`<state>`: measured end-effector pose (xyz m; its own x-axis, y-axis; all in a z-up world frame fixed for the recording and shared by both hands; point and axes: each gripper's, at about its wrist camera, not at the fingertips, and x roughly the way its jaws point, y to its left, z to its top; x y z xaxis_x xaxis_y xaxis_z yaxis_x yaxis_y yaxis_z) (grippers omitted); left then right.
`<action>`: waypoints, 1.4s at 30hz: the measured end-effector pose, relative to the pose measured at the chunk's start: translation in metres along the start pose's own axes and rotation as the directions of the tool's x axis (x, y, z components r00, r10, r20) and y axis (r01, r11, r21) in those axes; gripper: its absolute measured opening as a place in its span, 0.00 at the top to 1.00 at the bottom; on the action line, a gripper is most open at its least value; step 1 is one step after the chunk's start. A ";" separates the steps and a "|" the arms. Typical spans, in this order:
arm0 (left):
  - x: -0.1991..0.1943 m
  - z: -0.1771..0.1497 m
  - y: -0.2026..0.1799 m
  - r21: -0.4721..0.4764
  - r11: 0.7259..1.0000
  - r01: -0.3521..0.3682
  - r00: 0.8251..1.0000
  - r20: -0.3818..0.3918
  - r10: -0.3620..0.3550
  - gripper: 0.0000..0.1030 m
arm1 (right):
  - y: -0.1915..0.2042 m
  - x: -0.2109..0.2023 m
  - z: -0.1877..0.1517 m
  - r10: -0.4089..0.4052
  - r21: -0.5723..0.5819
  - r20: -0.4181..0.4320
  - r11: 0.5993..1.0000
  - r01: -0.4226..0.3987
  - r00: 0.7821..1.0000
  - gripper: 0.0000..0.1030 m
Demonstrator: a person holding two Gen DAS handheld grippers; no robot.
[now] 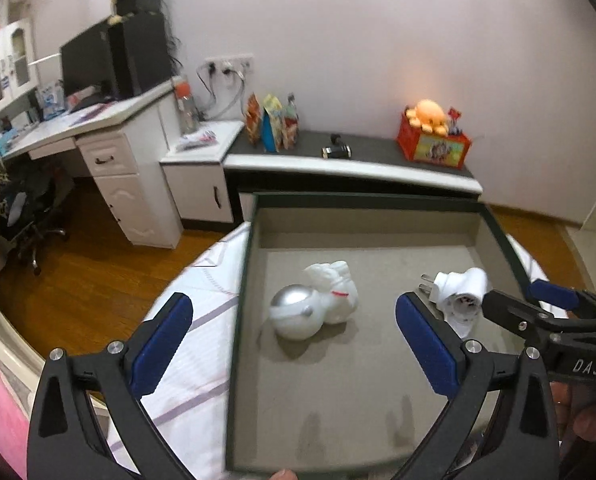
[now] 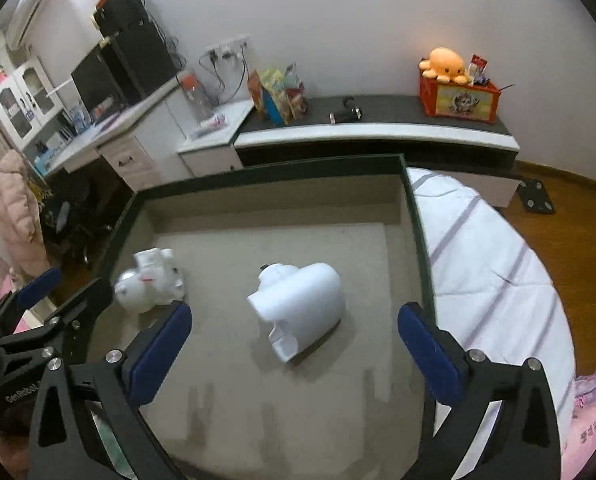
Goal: Organize rigid objects
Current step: 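Lower both held items into the pink box and open both tools, then withdraw both tools and approach the teal case and block figure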
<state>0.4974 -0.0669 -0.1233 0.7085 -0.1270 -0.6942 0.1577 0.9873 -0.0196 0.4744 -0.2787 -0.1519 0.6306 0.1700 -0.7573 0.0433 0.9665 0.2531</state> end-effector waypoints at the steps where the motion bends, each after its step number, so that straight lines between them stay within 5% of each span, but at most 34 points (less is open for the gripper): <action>1: -0.011 -0.003 0.003 -0.007 1.000 -0.003 1.000 0.020 0.003 0.00 | 0.002 -0.010 -0.004 0.004 0.008 0.019 1.000 -0.004 1.000 0.00; 17: -0.151 -0.062 0.026 -0.049 0.999 -0.017 0.988 0.154 0.025 0.00 | 0.044 -0.148 -0.070 -0.019 -0.023 0.225 0.999 0.025 0.974 0.00; 25: -0.200 -0.101 0.020 -0.039 0.999 -0.035 0.978 0.206 0.043 0.00 | 0.048 -0.213 -0.124 -0.094 -0.032 0.344 0.993 0.112 0.934 0.00; 30: -0.219 -0.128 0.017 -0.040 0.998 -0.048 0.974 0.217 0.056 0.00 | 0.048 -0.229 -0.166 -0.159 -0.035 0.358 0.982 0.183 0.920 0.00; 42: -0.247 -0.173 0.014 -0.036 0.999 -0.032 0.976 0.213 0.039 0.00 | 0.050 -0.239 -0.214 -0.144 -0.061 0.334 0.983 0.174 0.932 0.00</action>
<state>0.2056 -0.0048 -0.0764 0.8445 -0.1055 -0.5250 0.1099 0.9937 -0.0229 0.1603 -0.2302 -0.0873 0.8398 -0.0453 -0.5410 0.1051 0.9912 0.0800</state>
